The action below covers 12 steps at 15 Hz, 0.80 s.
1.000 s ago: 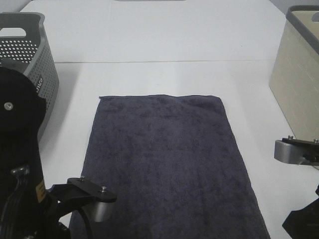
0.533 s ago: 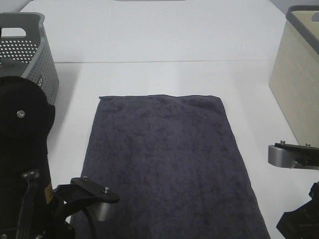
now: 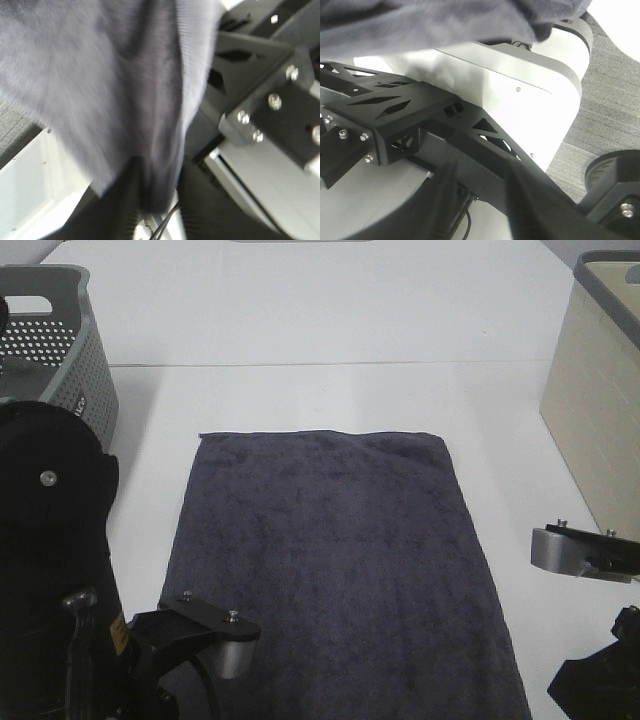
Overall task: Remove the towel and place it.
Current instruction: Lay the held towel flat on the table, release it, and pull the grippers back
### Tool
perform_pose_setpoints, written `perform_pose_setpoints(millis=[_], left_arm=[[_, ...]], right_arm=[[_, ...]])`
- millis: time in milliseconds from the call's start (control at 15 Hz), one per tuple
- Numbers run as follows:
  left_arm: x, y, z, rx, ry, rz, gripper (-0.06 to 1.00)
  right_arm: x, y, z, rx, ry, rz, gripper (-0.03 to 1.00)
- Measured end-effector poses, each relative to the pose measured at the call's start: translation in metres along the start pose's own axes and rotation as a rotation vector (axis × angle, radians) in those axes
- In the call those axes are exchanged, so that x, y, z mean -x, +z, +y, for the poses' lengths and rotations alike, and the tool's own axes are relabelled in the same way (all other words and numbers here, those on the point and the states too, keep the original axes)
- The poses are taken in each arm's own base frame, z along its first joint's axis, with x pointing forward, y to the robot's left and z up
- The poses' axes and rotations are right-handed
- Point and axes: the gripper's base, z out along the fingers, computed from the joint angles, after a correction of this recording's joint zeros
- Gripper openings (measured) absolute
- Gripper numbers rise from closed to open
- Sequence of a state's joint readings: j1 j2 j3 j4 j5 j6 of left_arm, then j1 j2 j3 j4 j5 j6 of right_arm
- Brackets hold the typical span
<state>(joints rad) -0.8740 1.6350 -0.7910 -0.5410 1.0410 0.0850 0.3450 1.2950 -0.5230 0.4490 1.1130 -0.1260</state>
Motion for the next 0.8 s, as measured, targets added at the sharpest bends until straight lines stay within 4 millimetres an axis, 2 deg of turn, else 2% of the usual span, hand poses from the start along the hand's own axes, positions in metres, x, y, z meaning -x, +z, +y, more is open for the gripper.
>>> perform_pose_setpoints(millis=[133,200,267,533,800], left_arm=[[0.002,0.0,0.0,0.002,-0.035,-0.024,0.63],[0.002,0.0,0.0,0.002,-0.038,-0.024,0.74],[0.002,0.0,0.0,0.002,-0.037,-0.023,0.78],[0.005,-0.003,-0.002,0.0,0.006,-0.038,0.81],[0.024,-0.028,-0.013,0.003,0.074,-0.142,0.81]], right_arm=[[0.0,0.0,0.0,0.0,-0.001,0.0,0.48],[0.0,0.0,0.0,-0.001,-0.001,-0.002,0.52],[0.0,-0.001,0.0,-0.005,-0.006,-0.012,0.54],[-0.004,-0.006,-0.001,-0.034,-0.013,-0.066,0.55],[0.008,-0.024,0.0,-0.105,0.006,-0.155,0.55]])
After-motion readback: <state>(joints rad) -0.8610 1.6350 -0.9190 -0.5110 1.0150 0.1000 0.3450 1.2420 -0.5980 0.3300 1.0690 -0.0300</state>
